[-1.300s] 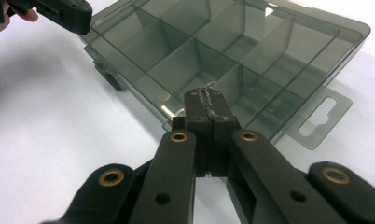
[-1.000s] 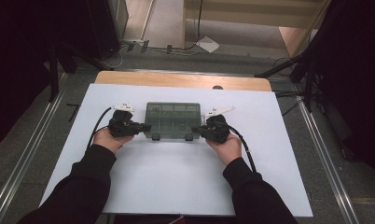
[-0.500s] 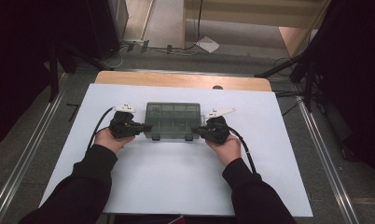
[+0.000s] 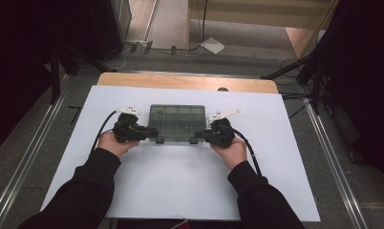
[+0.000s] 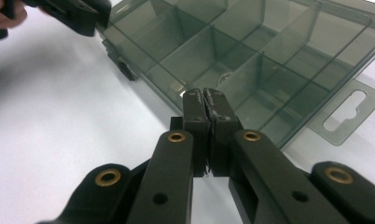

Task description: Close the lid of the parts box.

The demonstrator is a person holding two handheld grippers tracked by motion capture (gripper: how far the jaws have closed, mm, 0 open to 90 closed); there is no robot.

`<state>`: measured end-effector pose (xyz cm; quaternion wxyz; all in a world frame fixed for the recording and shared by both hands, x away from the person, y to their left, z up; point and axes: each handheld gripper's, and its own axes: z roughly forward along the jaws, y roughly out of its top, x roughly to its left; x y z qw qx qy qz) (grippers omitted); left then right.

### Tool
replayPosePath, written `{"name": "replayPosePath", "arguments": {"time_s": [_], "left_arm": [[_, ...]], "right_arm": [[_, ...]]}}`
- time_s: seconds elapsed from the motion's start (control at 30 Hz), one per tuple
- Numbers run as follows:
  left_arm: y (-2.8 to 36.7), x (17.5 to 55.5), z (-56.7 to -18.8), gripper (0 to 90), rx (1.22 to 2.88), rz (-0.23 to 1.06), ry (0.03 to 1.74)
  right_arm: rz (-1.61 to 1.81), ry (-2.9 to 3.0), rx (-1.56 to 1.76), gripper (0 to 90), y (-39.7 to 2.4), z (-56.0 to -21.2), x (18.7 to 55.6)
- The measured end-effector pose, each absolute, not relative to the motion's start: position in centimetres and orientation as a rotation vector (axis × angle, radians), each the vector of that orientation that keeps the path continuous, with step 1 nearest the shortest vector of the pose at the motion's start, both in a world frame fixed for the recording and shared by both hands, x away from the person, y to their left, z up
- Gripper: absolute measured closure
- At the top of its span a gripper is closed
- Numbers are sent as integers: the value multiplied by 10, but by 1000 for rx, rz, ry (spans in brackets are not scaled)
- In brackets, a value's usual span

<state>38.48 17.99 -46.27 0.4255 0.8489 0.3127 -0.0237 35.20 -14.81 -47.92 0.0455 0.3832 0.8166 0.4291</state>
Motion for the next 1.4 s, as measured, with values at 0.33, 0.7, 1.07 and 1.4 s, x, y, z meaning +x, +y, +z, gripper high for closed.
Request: {"name": "replayPosePath", "arguments": {"time_s": [0.33, 0.7, 1.07, 1.4], "left_arm": [[175, 371, -457, 432, 2114, -89, 719], [179, 355, -452, 431, 2123, -66, 671], [180, 345, -453, 363, 2145, -54, 634], [179, 336, -460, 339, 2221, -4, 624]], "right_arm": [[1333, 2537, 1149, 716, -147, -475, 348], [1403, 2543, 1120, 479, -153, -464, 339], [1470, 2545, 1011, 344, -159, -459, 324], [1412, 2576, 962, 280, -164, -463, 307]]}}
